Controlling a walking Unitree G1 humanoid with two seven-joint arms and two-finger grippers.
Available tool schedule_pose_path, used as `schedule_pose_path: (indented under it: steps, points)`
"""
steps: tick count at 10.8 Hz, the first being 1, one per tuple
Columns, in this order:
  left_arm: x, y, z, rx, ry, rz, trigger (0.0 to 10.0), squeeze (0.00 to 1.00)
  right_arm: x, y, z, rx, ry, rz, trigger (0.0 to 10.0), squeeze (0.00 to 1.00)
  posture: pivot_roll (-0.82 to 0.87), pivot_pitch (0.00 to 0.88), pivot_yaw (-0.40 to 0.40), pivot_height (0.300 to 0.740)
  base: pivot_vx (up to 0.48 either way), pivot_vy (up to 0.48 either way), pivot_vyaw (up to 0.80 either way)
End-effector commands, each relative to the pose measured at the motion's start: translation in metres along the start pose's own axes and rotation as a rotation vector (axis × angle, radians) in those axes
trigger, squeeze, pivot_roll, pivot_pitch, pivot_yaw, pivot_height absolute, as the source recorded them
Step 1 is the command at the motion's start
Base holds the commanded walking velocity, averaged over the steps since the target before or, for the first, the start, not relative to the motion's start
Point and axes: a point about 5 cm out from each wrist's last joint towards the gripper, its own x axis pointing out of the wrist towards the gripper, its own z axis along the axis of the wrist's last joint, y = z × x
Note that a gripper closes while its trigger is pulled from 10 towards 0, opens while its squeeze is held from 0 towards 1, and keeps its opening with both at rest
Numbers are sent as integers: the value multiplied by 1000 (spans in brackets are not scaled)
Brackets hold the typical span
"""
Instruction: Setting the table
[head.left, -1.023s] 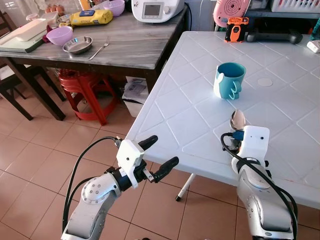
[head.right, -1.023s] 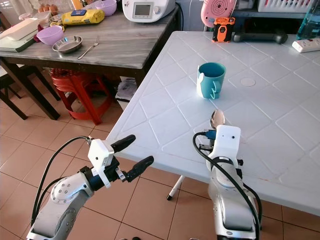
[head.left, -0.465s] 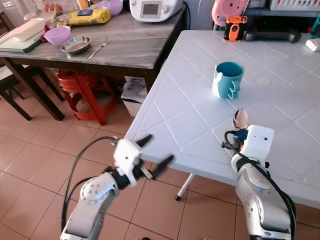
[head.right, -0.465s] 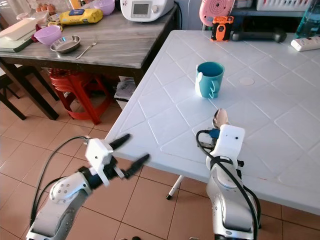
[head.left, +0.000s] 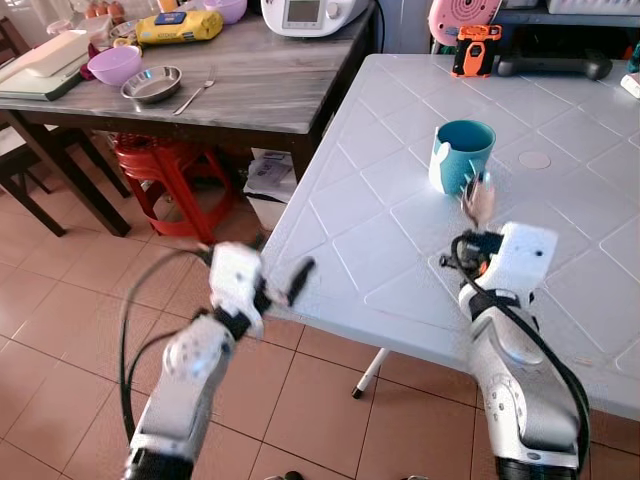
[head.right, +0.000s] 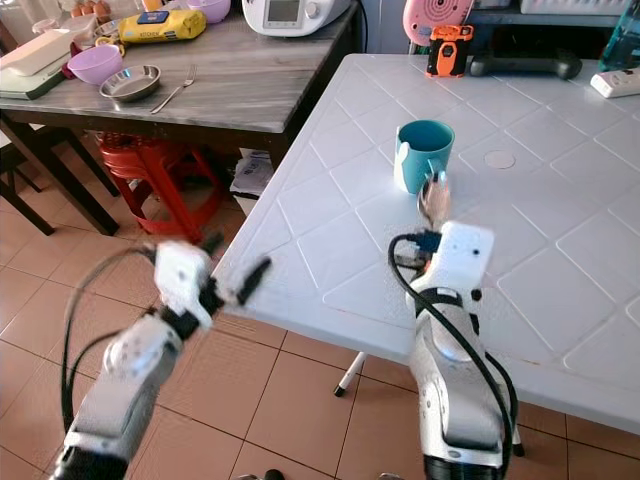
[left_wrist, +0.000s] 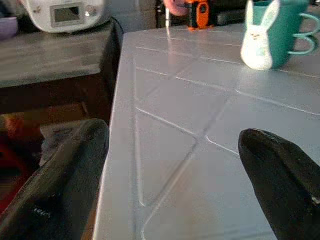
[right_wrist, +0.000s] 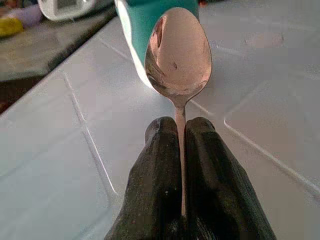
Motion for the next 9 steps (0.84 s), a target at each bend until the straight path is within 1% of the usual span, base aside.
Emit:
schedule_pose_path:
  steps: [1, 3, 5, 7, 9]
  points:
    - [-3, 6, -6, 0, 36, 33, 10000, 0, -2, 8, 10, 22, -56, 34, 10000, 0, -104, 121, 141, 740, 0, 0, 0]
    - [0, 5, -6, 3, 27, 16, 10000, 0, -1, 7, 11, 30, -70, 29, 10000, 0, -105, 117, 144, 740, 0, 0, 0]
    - [0, 5, -7, -2, 32, 12, 10000, 0, -1, 6, 9, 47, -67, 24, 10000, 0, -107, 113, 146, 740, 0, 334, 0]
    - [1, 5, -7, 4, 30, 5, 10000, 0, 0, 6, 8, 51, -66, 26, 10000, 0, -107, 113, 147, 740, 0, 444, -438]
    - [2, 4, -7, 5, 26, 0, 10000, 0, 0, 7, 8, 53, -66, 27, 10000, 0, -106, 111, 149, 740, 0, 480, -756]
